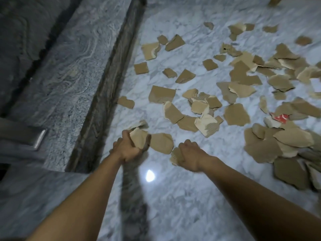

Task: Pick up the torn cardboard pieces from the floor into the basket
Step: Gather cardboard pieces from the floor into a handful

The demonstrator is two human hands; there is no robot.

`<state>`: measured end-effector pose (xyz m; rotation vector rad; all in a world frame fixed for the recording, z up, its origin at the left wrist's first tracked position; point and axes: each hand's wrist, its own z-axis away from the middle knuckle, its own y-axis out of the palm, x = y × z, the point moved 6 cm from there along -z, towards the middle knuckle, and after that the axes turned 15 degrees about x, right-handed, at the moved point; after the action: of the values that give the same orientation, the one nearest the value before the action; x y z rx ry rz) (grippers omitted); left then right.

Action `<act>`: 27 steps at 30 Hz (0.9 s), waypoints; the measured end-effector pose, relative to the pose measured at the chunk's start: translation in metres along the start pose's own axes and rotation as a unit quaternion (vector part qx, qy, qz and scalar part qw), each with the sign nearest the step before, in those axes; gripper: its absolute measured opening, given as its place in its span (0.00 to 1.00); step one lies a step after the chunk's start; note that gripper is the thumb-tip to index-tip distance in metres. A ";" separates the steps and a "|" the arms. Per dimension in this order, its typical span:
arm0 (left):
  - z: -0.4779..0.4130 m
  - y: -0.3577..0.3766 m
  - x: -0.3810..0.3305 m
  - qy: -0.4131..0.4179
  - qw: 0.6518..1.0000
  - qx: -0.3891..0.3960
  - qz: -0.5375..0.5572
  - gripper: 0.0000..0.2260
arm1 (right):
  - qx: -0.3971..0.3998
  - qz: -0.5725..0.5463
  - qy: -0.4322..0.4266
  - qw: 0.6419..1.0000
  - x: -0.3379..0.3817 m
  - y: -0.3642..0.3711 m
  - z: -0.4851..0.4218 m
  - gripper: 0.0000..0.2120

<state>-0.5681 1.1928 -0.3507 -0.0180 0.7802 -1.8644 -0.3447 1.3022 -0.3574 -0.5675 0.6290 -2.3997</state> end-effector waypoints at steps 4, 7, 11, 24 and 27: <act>0.000 -0.014 -0.004 -0.021 0.994 0.055 -0.089 0.36 | 0.000 0.112 -0.028 0.993 0.025 0.011 -0.012 0.26; -0.011 -0.015 -0.004 -0.008 0.993 0.095 -0.064 0.35 | -0.035 0.116 -0.033 0.992 0.025 0.017 -0.020 0.29; -0.029 -0.034 -0.022 0.053 0.997 0.037 -0.037 0.32 | -0.023 0.053 -0.007 0.998 0.012 0.017 -0.027 0.33; -0.073 -0.024 -0.050 0.069 0.988 -0.027 -0.134 0.38 | 0.000 0.038 0.027 0.999 0.017 0.021 -0.032 0.22; -0.067 -0.024 -0.043 0.047 0.992 -0.039 -0.112 0.31 | -0.008 0.003 0.012 1.000 0.014 0.021 -0.028 0.22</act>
<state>-0.5935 1.2676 -0.3764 -0.0694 0.9479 -2.0571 -0.3600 1.2867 -0.3881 -0.5438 0.6593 -2.4016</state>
